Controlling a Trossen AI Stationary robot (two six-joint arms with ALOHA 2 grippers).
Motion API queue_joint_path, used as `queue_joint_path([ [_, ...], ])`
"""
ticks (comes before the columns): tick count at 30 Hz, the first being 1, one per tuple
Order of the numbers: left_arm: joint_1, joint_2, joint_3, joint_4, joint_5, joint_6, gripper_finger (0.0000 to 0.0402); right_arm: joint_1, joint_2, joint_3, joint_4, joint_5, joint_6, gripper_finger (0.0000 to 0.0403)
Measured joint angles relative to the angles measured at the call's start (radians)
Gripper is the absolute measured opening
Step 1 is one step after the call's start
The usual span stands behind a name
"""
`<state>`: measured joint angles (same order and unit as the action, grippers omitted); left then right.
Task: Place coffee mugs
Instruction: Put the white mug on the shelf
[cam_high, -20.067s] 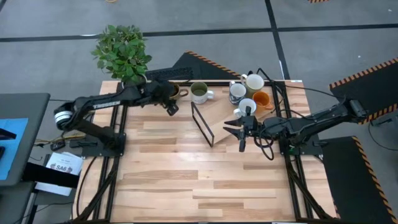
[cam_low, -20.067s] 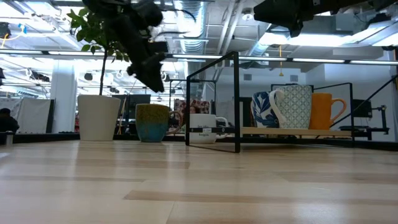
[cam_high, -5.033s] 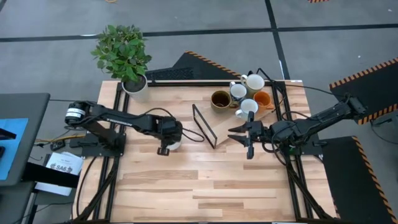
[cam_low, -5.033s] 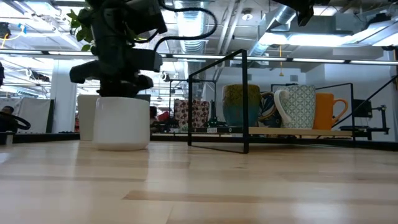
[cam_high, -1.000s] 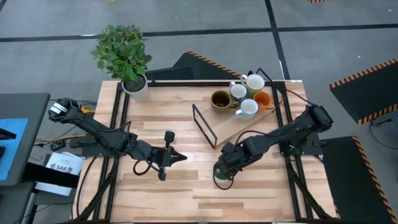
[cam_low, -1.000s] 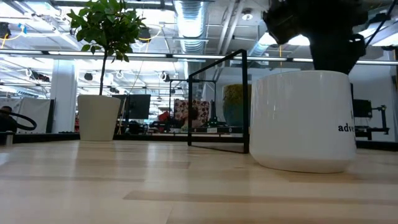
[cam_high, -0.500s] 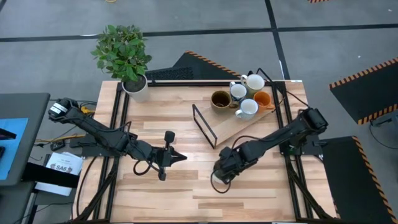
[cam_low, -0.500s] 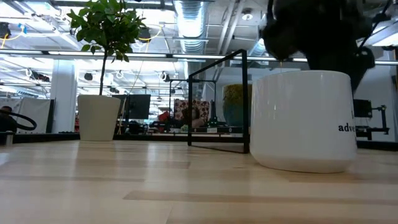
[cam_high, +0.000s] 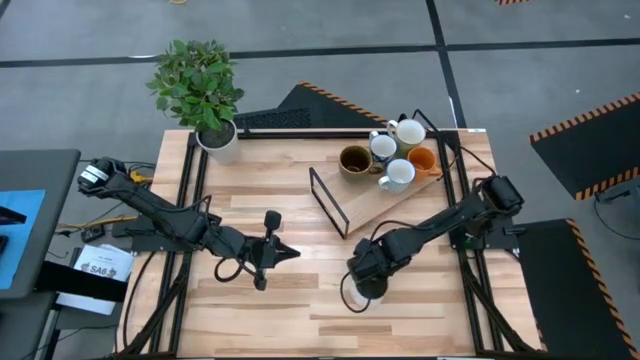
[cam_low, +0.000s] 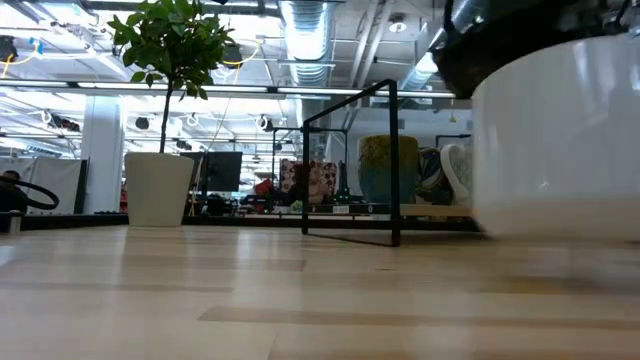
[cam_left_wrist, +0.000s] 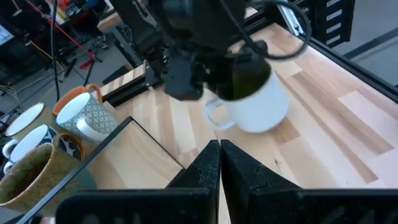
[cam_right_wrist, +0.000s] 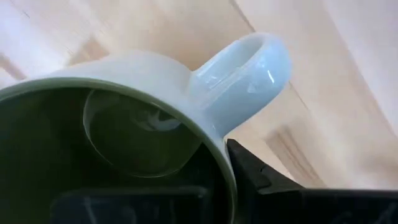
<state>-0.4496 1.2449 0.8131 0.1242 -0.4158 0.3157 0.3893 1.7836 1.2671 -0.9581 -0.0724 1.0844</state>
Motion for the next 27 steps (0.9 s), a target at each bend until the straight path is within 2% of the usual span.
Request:
queue_joint_path([
  [5,0.000,0.000,0.000,0.001,-0.001,0.000,0.0000,0.003,-0.062,0.004,-0.204,0.010,-0.017,0.0042],
  [11,0.000,0.000,0.000,-0.003,-0.001,-0.002,0.0000,0.001,-0.191,-0.001,-0.459,0.116,0.047,0.0042],
  [18,0.000,0.000,0.000,0.002,-0.003,-0.003,0.0000,-0.098,-0.368,-0.056,-0.331,0.380,0.168,0.0042],
  [23,0.000,0.000,0.000,0.003,-0.004,0.002,0.0000,-0.192,-0.370,-0.067,-0.293,0.440,0.104,0.0042],
  [27,0.000,0.000,0.000,0.002,-0.004,0.002,0.0000,-0.258,-0.318,-0.067,-0.172,0.440,-0.006,0.0042],
])
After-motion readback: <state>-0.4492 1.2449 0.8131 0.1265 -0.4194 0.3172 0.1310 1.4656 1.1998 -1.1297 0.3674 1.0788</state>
